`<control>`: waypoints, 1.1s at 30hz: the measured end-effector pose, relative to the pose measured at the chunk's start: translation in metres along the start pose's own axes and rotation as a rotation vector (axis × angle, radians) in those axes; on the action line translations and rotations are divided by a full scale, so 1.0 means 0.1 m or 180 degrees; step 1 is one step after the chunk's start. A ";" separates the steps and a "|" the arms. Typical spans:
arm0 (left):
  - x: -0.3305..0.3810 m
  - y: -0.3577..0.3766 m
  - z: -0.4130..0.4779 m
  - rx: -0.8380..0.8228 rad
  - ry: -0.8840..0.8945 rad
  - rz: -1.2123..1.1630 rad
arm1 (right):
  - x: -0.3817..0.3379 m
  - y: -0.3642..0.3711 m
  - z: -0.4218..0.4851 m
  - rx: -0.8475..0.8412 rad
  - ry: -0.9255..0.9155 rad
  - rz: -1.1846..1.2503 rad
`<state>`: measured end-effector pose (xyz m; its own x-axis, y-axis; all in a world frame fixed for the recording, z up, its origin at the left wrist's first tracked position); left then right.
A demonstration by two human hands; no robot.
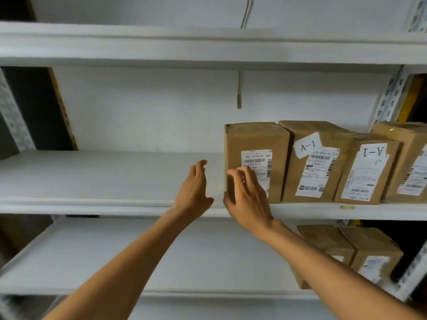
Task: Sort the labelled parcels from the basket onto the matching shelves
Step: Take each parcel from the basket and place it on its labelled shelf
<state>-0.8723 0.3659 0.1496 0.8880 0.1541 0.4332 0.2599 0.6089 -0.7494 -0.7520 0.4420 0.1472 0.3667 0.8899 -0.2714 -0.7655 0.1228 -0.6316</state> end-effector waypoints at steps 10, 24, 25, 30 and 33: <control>-0.70 -1.21 -1.66 -0.0410 -0.1458 0.1817 | -1.44 0.78 -0.19 -0.2068 -0.1032 0.0720; 1.05 -1.06 -5.09 0.0308 -0.4580 0.1819 | -3.04 0.14 -2.81 -0.3750 -0.3750 0.1862; 1.28 -0.98 -5.36 0.0389 -0.4813 0.1816 | -3.11 0.00 -3.07 -0.3851 -0.4015 0.1890; 2.63 -0.56 -6.49 0.0690 -0.5845 0.1748 | -3.35 -0.90 -4.23 -0.4019 -0.5286 0.2083; 3.39 -0.34 -6.89 0.0915 -0.6297 0.1817 | -3.34 -1.48 -4.84 -0.4060 -0.5969 0.2136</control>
<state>-0.3192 -0.1385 -0.0232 -0.7319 0.6472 0.2130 -0.0619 0.2482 -0.9667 -0.5054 -0.0862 -0.0208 -0.9471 0.0520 -0.3168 0.3209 0.1843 -0.9290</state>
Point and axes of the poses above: each hand's wrist, its own z-axis towards the middle knuckle, its own y-axis out of the palm, x = y × z, the point moved 3 cm from there along z, towards the middle knuckle, and after that the axes turned 10 degrees about y, right-handed, at the moved point
